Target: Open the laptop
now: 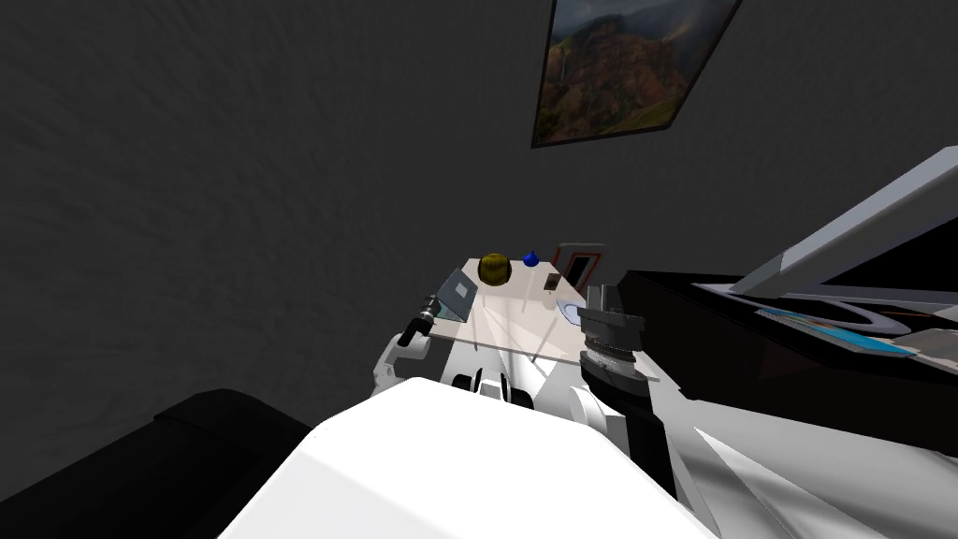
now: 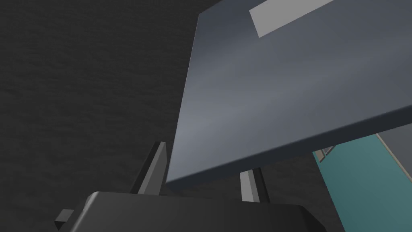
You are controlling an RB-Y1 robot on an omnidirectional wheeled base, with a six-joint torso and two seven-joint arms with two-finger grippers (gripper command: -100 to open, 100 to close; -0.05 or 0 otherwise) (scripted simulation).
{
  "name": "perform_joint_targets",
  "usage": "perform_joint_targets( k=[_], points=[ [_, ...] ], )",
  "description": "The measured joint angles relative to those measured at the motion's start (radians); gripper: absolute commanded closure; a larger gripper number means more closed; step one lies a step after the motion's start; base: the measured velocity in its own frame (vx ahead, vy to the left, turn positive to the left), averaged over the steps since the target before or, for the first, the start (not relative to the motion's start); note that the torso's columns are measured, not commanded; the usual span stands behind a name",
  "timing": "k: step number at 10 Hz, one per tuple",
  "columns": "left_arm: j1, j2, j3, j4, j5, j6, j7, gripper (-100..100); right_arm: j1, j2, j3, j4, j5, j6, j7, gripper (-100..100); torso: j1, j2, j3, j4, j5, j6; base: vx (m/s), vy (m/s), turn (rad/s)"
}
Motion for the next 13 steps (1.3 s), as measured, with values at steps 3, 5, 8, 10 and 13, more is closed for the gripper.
perform_joint_targets(
  k=[3, 5, 8, 10, 13],
  points=[
    [-0.011, -0.024, -0.004, 0.048, 0.036, -0.015, 0.027, 100, 0.0, 0.0, 0.0, 0.0, 0.0, 0.0, 0.0, 0, 0.0, 0.001, 0.001, 0.001, -0.001, 0.0, -0.01, 0.081, -0.003],
    [-0.01, -0.058, -0.017, 0.097, 0.07, -0.057, 0.052, 100, 0.0, 0.0, 0.0, 0.0, 0.0, 0.0, 0.0, 0, 0.004, 0.002, 0.001, 0.001, 0.001, -0.001, -0.006, 0.12, -0.003],
    [0.0, -0.067, -0.02, 0.077, 0.087, -0.043, 0.072, -100, 0.0, 0.0, 0.0, 0.0, 0.0, 0.0, 0.0, 0, -0.004, 0.0, 0.0, 0.0, -0.002, 0.0, 0.016, 0.002, -0.007],
    [0.018, -0.06, -0.019, 0.028, 0.087, -0.008, 0.079, -100, 0.0, 0.0, 0.0, 0.0, 0.0, 0.0, 0.0, 0, -0.001, 0.002, 0.001, 0.002, -0.001, 0.0, 0.021, -0.016, -0.01],
    [0.036, -0.051, -0.014, -0.046, 0.085, 0.049, 0.092, -100, 0.0, 0.0, 0.0, 0.0, 0.0, 0.0, 0.0, 0, 0.003, 0.002, 0.001, 0.001, 0.001, 0.0, 0.023, -0.006, -0.009]
  ],
)
